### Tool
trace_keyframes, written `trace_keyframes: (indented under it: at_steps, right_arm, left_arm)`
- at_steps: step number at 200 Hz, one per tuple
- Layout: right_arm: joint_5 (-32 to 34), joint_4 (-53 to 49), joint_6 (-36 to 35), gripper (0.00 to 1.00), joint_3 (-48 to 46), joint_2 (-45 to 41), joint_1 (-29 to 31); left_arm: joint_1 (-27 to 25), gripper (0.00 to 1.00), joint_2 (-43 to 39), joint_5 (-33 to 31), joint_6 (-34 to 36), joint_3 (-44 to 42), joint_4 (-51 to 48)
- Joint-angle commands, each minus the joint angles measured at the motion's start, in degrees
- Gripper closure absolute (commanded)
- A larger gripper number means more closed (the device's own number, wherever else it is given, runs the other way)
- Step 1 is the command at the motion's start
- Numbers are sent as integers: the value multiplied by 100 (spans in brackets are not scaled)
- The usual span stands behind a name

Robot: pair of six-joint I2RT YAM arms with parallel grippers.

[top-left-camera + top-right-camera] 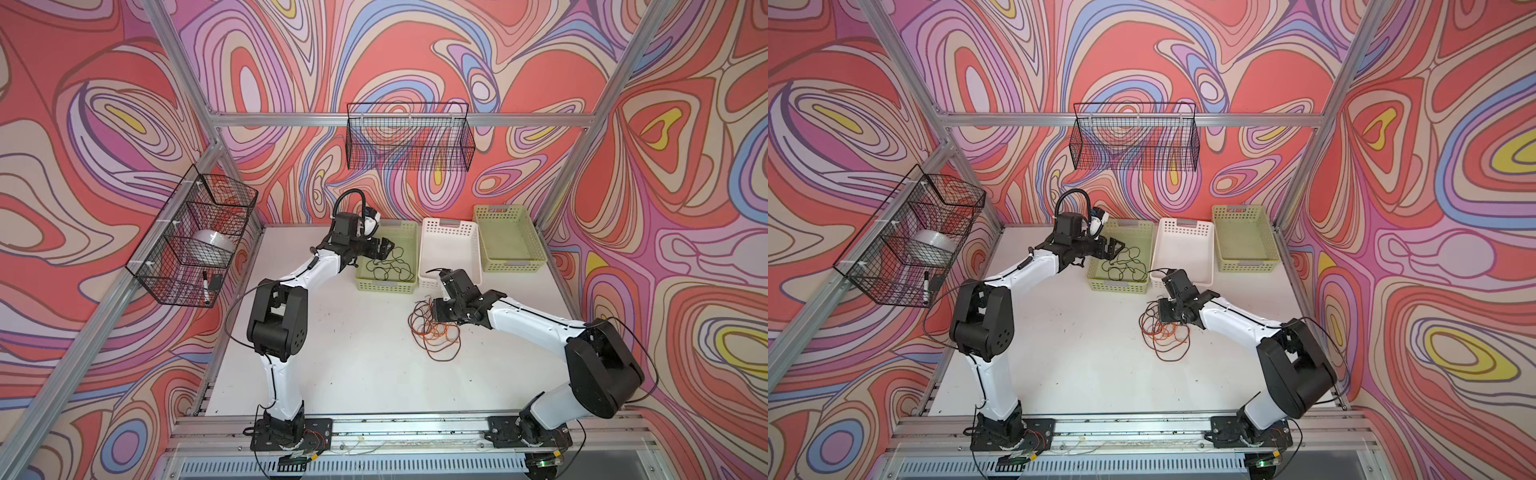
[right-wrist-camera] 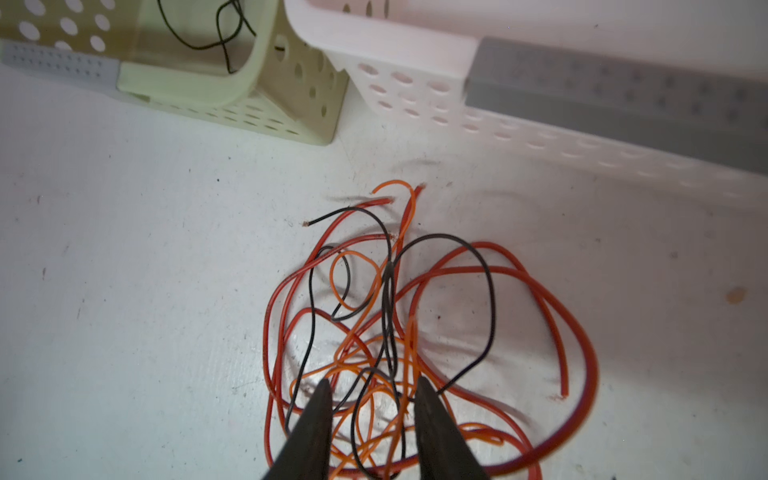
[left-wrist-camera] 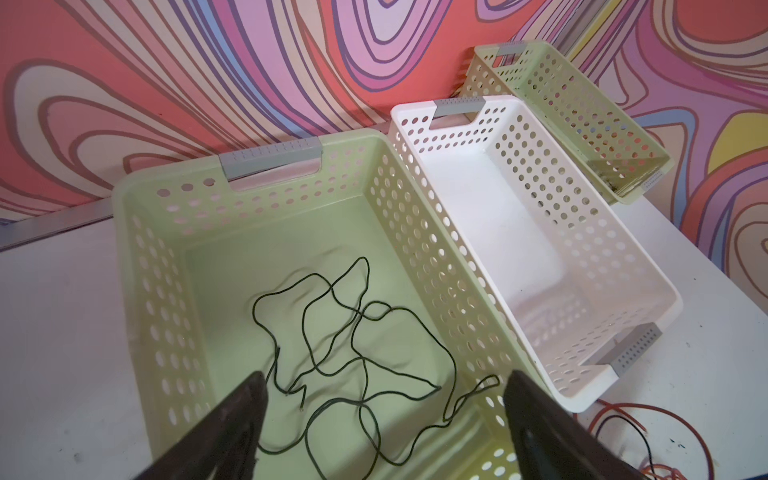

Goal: Untangle the cables
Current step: 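Move the left gripper back to the tangle beside the right gripper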

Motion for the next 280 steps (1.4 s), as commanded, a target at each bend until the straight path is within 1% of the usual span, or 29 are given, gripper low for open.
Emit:
trace_keyframes:
  at_steps: [1, 10, 24, 39, 54, 78, 90, 100, 104, 114, 133, 156, 179, 203, 222, 239, 258, 280]
  right_arm:
    - [-333, -90, -342, 74, 187, 160, 45]
    - [-426, -84, -492, 78, 191, 181, 93]
    - [-697, -68, -672, 80, 162, 196, 159]
    - [-1068, 10, -797, 83, 101, 187, 210]
    - [-1222, 82, -883, 85, 31, 118, 347]
    - [-1583, 221, -1066, 86, -127, -210, 497]
    - [-1639, 226, -1088, 85, -236, -406, 510]
    - [-1481, 84, -1134, 84, -284, -518, 501]
    - [-1379, -17, -1139, 81, -274, -545, 505]
    - [-1051, -190, -1165, 71, -265, -637, 497]
    - [-390, -124, -1004, 64, -267, -949, 459]
    - [115, 143, -611, 61, -233, -1225, 409]
    - [470, -47, -277, 61, 11, -1014, 392]
    - [620, -137, -210, 62, 122, -823, 383]
    - [836, -206, -131, 63, 76, -840, 334]
    - [903, -282, -4, 63, 24, -894, 191]
    - [669, -275, 20, 64, -51, -959, 110]
    - [18, -258, -72, 64, -45, -829, 110]
  left_arm:
    - [14, 2, -667, -132, 224, -208, 358]
    - [3, 2, -835, -128, 312, -325, 353]
    - [-19, 3, -1113, -196, 359, -595, 356]
    - [-28, 3, -1431, -236, 209, -943, 393]
    - [-50, 4, -1763, -220, 123, -1311, 454]
    - [-154, 5, -2229, -272, 224, -1797, 440]
    - [-222, 7, -2391, -248, 286, -1975, 337]
    - [-308, 8, -2491, -249, 309, -2131, 283]
    - [-348, 9, -2525, -256, 329, -2190, 269]
    - [-483, 10, -2589, -266, 391, -2311, 236]
    - [-727, 14, -2630, -299, 423, -2513, 285]
    - [-941, 19, -2621, -261, 249, -2690, 472]
    - [-1233, 22, -2606, -150, 266, -2848, 616]
    - [-1549, 23, -2492, 11, 280, -2894, 596]
    - [-1803, 25, -2372, 67, 196, -2889, 578]
    - [-2017, 27, -2244, 95, 177, -2883, 559]
    - [-2128, 28, -2130, 110, 88, -2938, 598]
    - [-2128, 29, -2126, -67, -39, -3147, 891]
